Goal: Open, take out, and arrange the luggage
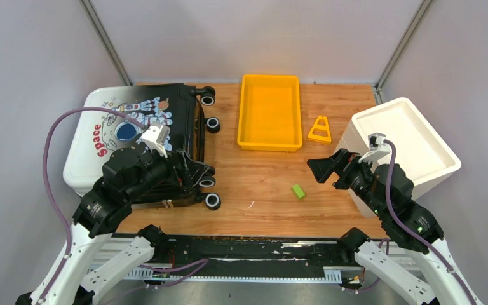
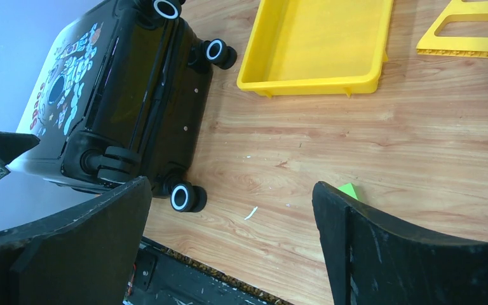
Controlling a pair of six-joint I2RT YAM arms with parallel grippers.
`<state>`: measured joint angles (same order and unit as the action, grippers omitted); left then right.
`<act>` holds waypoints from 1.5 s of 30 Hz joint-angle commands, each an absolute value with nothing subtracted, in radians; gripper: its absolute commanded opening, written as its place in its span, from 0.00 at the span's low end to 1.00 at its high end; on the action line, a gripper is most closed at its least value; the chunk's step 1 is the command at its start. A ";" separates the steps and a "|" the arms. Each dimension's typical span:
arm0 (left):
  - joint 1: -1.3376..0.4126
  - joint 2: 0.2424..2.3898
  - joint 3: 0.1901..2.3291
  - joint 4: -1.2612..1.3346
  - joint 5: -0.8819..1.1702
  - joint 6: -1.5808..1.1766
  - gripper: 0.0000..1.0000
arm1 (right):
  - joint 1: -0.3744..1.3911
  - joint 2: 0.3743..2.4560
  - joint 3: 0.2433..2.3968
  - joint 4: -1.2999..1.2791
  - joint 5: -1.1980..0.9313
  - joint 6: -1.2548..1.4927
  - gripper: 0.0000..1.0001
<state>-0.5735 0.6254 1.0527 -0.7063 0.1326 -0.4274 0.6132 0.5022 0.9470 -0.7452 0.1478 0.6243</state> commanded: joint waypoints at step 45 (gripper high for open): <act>-0.232 0.719 1.288 -1.421 -0.501 -1.142 1.00 | 0.979 1.496 1.099 0.234 -0.633 -0.296 1.00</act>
